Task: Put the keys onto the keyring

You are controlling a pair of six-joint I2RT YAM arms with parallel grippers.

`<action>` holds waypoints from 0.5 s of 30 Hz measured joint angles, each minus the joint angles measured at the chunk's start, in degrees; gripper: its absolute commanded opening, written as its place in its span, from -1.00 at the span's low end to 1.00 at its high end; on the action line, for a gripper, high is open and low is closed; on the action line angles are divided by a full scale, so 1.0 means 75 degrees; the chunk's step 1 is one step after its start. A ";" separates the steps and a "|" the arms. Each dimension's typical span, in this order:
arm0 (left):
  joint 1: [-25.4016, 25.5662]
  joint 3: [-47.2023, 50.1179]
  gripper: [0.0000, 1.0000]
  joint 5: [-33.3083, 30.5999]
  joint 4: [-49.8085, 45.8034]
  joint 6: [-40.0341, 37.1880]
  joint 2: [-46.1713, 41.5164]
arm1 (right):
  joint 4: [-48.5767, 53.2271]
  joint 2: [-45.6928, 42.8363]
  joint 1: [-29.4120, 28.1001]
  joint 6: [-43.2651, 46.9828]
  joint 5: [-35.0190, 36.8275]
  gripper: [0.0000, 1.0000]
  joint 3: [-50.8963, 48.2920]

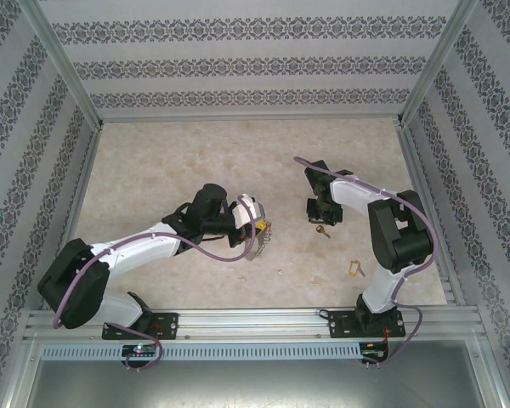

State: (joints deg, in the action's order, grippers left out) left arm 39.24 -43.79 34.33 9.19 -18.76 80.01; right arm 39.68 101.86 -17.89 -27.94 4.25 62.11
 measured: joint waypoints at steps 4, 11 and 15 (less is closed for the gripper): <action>0.0003 0.0000 -1.00 0.0000 0.0003 0.0003 0.0000 | 0.0000 -0.0137 0.0000 -0.0020 0.0087 -0.74 -0.0032; 0.0000 0.0000 -1.00 0.0000 0.0000 0.0000 0.0000 | -0.0003 -0.0291 0.0000 -0.0032 0.0111 -0.63 -0.0105; 0.0003 0.0000 -1.00 0.0000 0.0000 0.0000 0.0000 | -0.0009 -0.0291 0.0000 -0.0035 0.0052 -0.58 -0.0149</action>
State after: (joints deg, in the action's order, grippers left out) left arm 39.27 -43.79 34.33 9.19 -18.76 80.01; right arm 39.62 99.68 -17.89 -28.21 4.64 60.99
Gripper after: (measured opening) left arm 0.042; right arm 0.205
